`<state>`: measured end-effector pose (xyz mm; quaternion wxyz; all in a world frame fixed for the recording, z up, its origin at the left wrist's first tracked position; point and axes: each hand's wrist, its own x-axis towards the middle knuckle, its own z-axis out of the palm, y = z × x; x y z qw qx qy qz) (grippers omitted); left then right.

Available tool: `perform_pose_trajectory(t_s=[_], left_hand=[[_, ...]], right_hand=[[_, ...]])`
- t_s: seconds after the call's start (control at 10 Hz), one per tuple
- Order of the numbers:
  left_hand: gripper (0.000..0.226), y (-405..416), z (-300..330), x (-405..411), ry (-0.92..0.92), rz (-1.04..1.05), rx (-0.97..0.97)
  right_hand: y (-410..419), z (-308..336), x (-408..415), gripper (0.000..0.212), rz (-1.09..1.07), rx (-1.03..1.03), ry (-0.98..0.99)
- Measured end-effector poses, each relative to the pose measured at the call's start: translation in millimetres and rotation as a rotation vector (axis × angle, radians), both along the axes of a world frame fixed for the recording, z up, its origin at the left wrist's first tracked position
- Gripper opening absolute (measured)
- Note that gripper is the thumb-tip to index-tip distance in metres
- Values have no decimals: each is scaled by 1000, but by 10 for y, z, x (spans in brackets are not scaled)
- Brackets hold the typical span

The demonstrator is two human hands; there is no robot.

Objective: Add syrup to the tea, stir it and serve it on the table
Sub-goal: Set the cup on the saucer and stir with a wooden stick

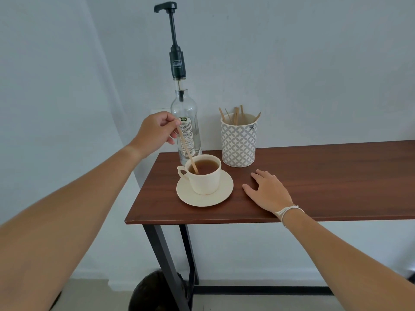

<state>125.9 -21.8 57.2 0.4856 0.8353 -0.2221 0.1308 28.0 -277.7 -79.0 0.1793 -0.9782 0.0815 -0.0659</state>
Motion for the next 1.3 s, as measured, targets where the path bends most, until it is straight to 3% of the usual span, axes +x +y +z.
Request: perform_pose_trajectory(t_s=[1.3], left_hand=[[13, 245, 182, -166, -44, 98, -88]], right_hand=[[-17, -2, 14, 59, 9, 9, 11]])
